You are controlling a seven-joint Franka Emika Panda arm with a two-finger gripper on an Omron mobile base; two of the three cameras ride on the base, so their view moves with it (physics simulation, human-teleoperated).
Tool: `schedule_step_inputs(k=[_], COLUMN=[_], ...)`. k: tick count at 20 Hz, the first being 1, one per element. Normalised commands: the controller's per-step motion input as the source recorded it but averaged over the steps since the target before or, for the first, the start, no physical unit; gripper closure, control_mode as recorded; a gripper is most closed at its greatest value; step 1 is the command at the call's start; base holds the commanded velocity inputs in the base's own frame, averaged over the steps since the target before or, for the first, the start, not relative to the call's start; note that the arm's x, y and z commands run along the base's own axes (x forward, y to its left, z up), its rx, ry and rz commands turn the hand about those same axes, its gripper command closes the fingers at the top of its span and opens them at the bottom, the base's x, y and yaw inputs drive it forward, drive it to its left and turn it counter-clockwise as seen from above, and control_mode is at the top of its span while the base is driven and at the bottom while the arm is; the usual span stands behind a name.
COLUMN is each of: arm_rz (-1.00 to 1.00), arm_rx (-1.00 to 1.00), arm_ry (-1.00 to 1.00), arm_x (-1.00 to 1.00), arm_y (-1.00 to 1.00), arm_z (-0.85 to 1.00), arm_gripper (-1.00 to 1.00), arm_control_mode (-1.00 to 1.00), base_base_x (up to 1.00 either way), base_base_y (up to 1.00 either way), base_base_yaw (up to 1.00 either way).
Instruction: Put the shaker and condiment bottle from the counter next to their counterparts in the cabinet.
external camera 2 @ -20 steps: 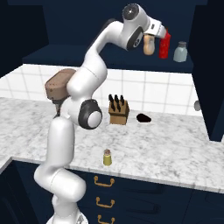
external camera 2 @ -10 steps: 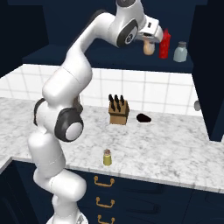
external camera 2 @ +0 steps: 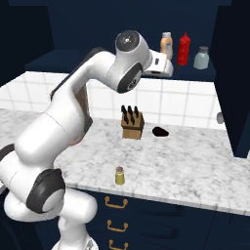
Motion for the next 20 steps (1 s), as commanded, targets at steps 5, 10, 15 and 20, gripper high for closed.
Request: schedule_step_inputs(k=[5, 10, 15, 20], arm_rz=[0.28, 0.31, 0.15, 0.18], arm_rx=[0.00, 0.00, 0.00, 0.02], arm_ry=[-0.01, 0.00, 0.00, 0.00], arm_x=[-0.80, -0.76, -0.20, 0.00], arm_y=[0.24, 0.15, 0.01, 0.00], arm_z=[-0.74, -0.72, -0.17, -0.36], arm_gripper=[-1.00, -1.00, -1.00, -1.00], arm_control_mode=[-1.00, -1.00, -1.00, -1.00], base_base_x=[0.00, 0.00, 0.00, 0.00], base_base_y=[0.00, 0.00, 0.00, 0.00], base_base_yaw=[0.00, 0.00, 0.00, 0.00])
